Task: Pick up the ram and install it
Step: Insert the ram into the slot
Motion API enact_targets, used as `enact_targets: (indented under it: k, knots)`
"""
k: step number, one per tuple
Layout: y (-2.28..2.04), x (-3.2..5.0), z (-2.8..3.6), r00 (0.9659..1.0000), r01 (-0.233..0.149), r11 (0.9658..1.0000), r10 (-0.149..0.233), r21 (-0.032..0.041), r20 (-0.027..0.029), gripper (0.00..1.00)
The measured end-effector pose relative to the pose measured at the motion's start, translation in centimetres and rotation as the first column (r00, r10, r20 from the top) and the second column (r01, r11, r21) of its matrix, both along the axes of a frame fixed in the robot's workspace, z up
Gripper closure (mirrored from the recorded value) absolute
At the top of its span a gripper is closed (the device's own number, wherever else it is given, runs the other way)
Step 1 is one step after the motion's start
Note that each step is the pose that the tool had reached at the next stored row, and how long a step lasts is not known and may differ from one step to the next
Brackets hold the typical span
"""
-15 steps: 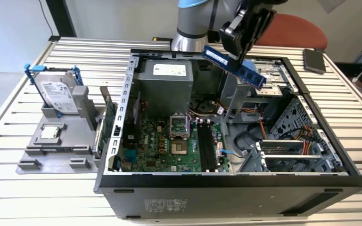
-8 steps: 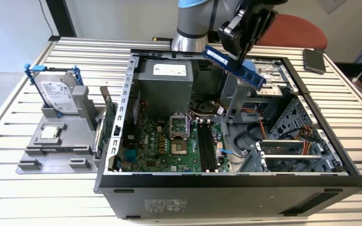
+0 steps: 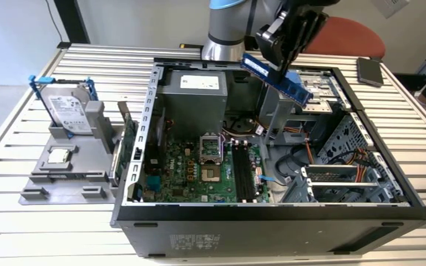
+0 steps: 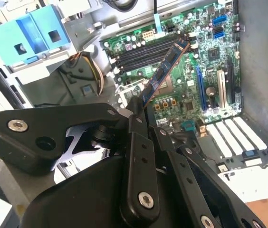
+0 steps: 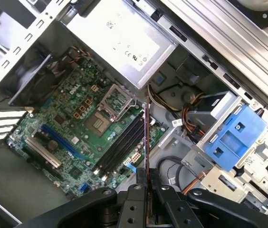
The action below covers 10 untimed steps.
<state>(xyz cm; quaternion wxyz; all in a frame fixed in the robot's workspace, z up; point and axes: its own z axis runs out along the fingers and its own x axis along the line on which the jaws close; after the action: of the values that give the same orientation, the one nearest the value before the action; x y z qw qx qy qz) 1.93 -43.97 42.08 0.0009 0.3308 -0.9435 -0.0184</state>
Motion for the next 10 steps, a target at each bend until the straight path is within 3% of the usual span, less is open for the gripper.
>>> enact_targets:
  k: [10]
  knots:
    - [-0.21,0.05,0.00,0.9987,0.051,0.9987,-0.051,0.0002,0.0000,1.00]
